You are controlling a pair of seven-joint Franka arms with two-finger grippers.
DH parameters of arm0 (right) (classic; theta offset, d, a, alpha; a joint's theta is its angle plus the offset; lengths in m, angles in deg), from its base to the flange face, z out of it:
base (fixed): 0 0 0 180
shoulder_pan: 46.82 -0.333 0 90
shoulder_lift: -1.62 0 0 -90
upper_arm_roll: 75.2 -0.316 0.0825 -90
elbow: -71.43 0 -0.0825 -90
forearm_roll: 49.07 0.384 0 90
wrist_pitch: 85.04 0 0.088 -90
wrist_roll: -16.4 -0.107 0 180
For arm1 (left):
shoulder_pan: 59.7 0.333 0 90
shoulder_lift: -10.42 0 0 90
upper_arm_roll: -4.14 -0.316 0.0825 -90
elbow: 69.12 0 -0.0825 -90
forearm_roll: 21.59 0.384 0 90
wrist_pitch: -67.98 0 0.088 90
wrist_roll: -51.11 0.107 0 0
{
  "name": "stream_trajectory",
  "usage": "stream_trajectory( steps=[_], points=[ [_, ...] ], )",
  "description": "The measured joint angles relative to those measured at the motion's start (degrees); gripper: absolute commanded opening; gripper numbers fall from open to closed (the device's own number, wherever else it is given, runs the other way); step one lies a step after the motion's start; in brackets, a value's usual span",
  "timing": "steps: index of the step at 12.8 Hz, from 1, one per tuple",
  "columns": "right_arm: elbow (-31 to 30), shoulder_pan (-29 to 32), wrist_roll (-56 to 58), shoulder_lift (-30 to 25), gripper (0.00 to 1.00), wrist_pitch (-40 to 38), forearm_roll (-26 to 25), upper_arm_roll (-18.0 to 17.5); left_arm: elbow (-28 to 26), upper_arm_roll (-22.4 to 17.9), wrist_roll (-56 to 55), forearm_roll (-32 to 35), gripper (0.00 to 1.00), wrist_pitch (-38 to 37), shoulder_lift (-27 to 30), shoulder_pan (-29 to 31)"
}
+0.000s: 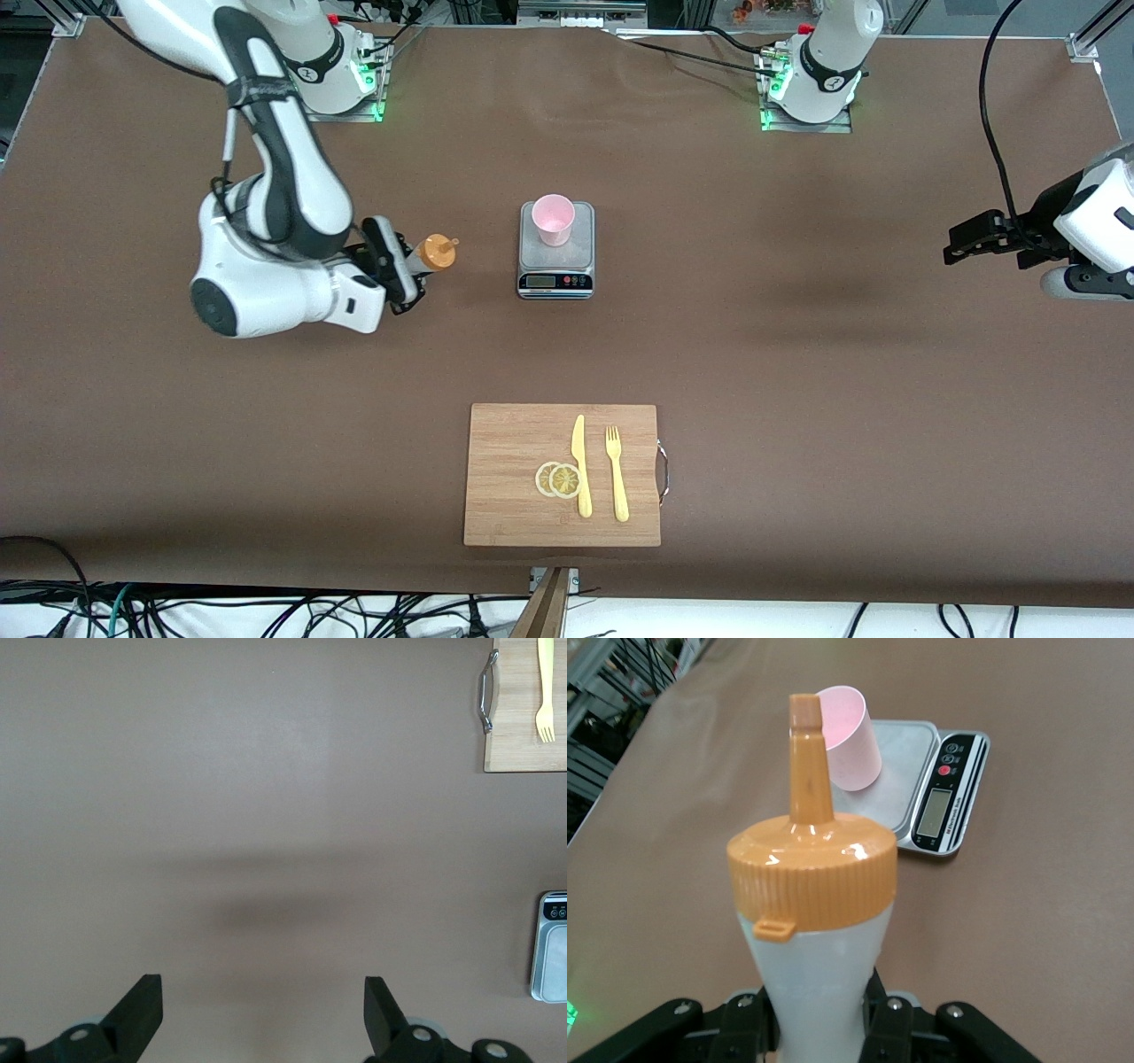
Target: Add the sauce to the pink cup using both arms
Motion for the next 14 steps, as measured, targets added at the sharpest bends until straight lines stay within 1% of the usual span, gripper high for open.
stream_trajectory(
  steps=[5,8,11,12,14],
  points=[
    [0.0,-11.0,-15.5,-0.4,0.13,3.5,-11.5,-0.2,0.0,0.0,0.0,0.0,1.00,0.0,0.0,0.0],
    [-0.9,-16.6,-24.2,-0.4,0.15,4.7,-17.5,-0.2,0.0,0.0,0.0,0.0,1.00,0.0,0.0,0.0],
    [-1.2,-23.0,-37.0,-0.4,0.17,5.1,-26.9,-0.3,0.0,0.1,0.0,0.0,1.00,0.0,0.0,0.0],
    [-1.4,-24.9,-40.4,-0.4,0.17,5.1,-29.1,-0.3,0.0,0.1,0.0,0.0,1.00,0.0,0.0,0.0],
    [-2.2,-26.3,-44.3,-0.4,0.17,5.1,-31.7,-0.3,0.0,0.1,0.0,0.0,1.00,0.0,0.0,0.0]
  ],
)
